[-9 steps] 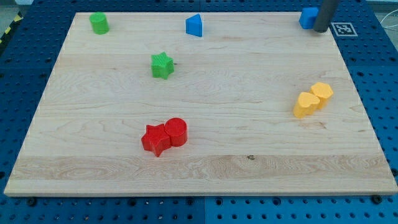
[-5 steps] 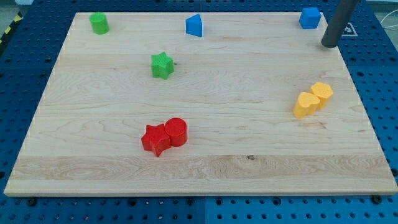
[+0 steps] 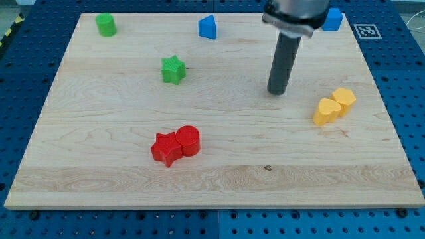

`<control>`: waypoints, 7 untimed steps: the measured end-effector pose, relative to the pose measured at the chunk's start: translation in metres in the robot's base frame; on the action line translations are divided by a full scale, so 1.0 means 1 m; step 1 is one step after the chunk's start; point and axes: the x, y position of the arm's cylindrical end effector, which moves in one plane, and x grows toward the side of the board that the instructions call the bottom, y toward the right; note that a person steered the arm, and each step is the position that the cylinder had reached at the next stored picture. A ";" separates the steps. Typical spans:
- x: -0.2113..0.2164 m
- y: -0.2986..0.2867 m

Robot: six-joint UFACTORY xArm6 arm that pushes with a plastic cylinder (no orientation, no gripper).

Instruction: Move the red star to the center left

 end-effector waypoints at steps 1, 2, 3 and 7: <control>0.026 -0.027; 0.066 -0.052; 0.113 -0.061; 0.103 -0.179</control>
